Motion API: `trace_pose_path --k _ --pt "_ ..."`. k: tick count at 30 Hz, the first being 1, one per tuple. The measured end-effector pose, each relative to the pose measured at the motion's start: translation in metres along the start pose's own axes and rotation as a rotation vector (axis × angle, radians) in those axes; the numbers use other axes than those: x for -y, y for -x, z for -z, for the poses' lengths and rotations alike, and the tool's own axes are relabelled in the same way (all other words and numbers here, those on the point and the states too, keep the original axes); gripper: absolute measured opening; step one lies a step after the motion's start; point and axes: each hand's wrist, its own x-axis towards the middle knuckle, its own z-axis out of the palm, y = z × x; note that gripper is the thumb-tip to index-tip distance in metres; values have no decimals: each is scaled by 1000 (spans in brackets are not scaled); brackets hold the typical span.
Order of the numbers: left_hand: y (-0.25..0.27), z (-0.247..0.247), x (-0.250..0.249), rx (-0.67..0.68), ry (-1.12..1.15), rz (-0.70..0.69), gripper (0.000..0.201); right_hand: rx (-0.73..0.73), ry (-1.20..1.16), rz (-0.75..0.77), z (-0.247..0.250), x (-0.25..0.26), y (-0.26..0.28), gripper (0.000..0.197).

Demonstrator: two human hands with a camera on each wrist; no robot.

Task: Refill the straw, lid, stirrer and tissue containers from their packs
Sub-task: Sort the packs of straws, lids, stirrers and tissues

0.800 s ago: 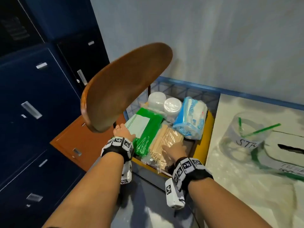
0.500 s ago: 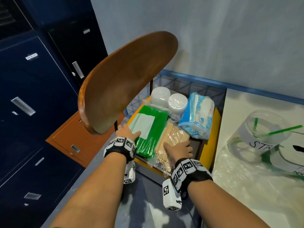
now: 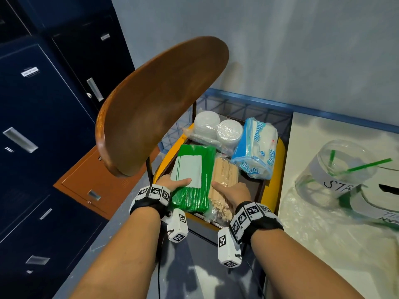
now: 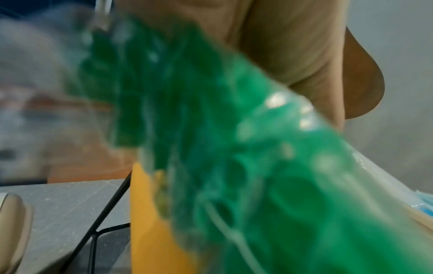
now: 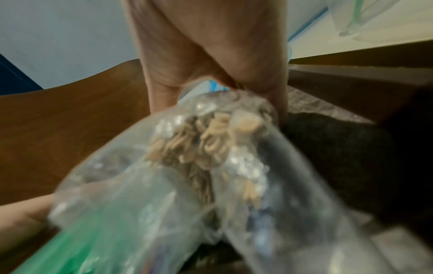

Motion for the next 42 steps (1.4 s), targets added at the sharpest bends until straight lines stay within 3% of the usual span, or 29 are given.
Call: trace_pose_path --k 2,5,8,11,14,17,21,23,28,33,37,40,42 --pt "3 -2 4 59 105 -49 64 54 -48 -1 7 -1 0 86" --pt "9 -7 7 124 249 -99 65 178 -211 7 14 -6 1 54" --pt "22 -12 5 184 307 -168 81 238 -353 42 12 -11 6 61" --pt "27 -14 5 161 353 -201 99 330 -485 86 14 -14 10 72" --pt "40 -18 1 146 393 -241 98 360 -530 124 24 -13 18 62" --pt "74 -25 -10 138 480 -274 89 331 -534 146 41 -18 33 83" --pt "112 -44 -21 167 582 -355 78 360 -547 146 84 -29 63 49" --pt "130 -59 -32 193 604 -420 67 383 -573 154 112 -42 74 47" --pt "173 -120 -69 222 568 -548 93 323 -591 178 193 -90 111 49" --pt "211 -206 -113 345 575 -629 73 229 -647 172 274 -156 140 31" --pt "236 -276 -149 394 554 -656 94 147 -665 213 339 -205 162 50" --pt "252 -333 -176 463 526 -640 67 26 -663 182 385 -243 172 66" --pt "260 -373 -192 464 491 -634 68 -53 -651 146 415 -270 175 79"
